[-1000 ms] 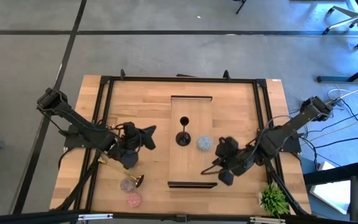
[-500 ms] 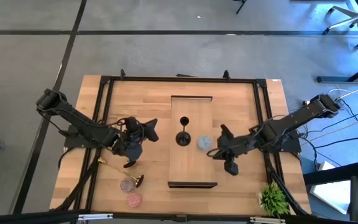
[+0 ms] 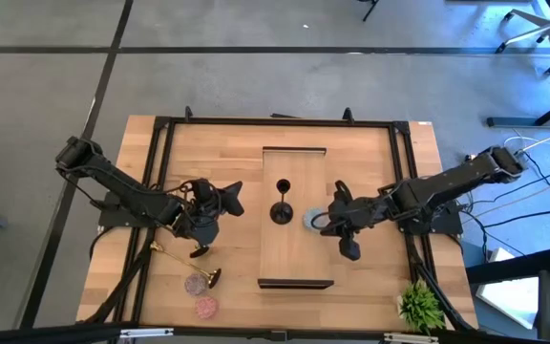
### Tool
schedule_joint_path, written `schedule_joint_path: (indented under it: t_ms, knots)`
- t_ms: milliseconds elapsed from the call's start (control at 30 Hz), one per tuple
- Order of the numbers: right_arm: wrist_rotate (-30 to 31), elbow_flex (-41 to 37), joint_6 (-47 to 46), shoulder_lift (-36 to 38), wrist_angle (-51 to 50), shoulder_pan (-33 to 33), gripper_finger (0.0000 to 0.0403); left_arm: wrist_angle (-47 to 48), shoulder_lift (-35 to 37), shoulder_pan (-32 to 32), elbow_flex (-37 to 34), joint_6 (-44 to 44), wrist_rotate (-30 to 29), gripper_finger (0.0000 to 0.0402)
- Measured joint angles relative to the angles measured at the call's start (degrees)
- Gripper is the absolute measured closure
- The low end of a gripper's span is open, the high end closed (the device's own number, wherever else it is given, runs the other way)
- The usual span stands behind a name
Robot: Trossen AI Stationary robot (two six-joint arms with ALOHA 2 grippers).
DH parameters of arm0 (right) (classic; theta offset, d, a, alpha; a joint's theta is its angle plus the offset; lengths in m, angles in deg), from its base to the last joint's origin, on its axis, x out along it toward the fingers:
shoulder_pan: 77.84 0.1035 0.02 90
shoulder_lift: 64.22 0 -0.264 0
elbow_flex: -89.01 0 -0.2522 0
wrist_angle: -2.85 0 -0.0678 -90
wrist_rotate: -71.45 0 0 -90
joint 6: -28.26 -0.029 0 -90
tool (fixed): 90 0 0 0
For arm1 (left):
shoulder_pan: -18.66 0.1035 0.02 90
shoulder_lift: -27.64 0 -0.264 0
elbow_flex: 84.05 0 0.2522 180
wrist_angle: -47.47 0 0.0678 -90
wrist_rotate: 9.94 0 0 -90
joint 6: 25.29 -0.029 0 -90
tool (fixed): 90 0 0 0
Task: Pick & Place candle stick holders
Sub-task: Put the light blue scented candle on the shelf, then put the top golden candle holder on the shelf
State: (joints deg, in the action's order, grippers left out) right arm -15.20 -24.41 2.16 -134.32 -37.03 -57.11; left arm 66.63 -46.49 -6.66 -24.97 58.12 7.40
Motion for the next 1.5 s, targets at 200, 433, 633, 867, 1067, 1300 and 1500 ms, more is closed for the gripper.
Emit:
schedule_joint_path:
  t_ms: [200,433,633,867,1067,1300,1500]
  knots:
    - [0.50,0.00,0.20,-0.82,1.67,-0.61,0.0399,-0.96,0.00,0.00,0.00,-0.08,0.17,0.0400]
    - [4.00,0.00,0.08,-0.82,1.46,-1.02,0.0399,-0.96,0.00,-0.04,0.00,-0.03,0.26,0.0400]
    - [5.77,0.00,-1.91,-0.82,-0.28,-1.20,0.0399,-0.96,0.00,-0.04,0.00,-0.05,0.81,0.0400]
    - [5.22,0.00,-3.03,-0.82,-0.54,-0.66,0.0399,-0.95,0.00,-0.02,0.00,-0.26,0.83,0.0400]
    - [9.95,3.68,-3.51,-0.71,-6.45,2.06,0.0399,-0.93,0.83,-0.04,0.00,-4.68,2.05,0.0400]
    - [17.22,12.32,-4.87,-0.62,-18.15,4.62,0.0399,0.86,5.18,3.37,0.00,-10.07,10.26,0.0400]
    - [17.74,15.41,-9.81,-0.60,-21.36,4.62,0.0399,1.95,12.26,9.24,0.00,-28.69,30.82,0.0400]
